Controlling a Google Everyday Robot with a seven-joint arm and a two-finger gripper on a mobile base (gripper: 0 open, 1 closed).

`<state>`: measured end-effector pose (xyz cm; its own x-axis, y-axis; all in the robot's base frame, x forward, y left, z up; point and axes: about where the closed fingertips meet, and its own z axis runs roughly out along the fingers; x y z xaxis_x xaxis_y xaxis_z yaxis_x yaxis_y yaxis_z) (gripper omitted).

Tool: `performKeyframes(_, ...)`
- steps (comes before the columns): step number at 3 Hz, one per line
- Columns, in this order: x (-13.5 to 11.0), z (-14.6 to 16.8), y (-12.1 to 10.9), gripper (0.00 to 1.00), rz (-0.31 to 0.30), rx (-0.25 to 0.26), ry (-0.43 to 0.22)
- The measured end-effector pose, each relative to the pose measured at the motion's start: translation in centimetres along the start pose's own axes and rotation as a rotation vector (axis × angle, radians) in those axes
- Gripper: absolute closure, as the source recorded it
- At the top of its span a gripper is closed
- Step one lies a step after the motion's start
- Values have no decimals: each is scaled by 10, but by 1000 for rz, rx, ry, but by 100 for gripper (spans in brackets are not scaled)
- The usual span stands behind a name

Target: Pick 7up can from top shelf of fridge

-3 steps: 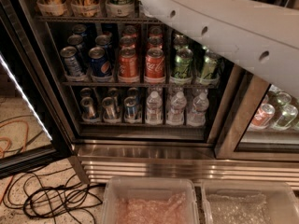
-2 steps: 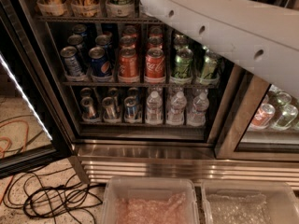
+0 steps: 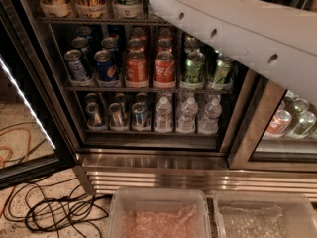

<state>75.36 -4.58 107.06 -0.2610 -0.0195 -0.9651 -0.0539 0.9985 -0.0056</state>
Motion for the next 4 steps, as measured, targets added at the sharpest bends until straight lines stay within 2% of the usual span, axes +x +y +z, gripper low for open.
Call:
performKeyframes(1, 0, 0, 0, 89, 0, 0, 0)
performKeyframes(2, 0, 0, 0, 100, 0, 0, 0)
performKeyframes(3, -2, -1, 0, 100, 0, 0, 0)
performKeyframes(4, -10, -9, -1, 100, 23, -23, 12)
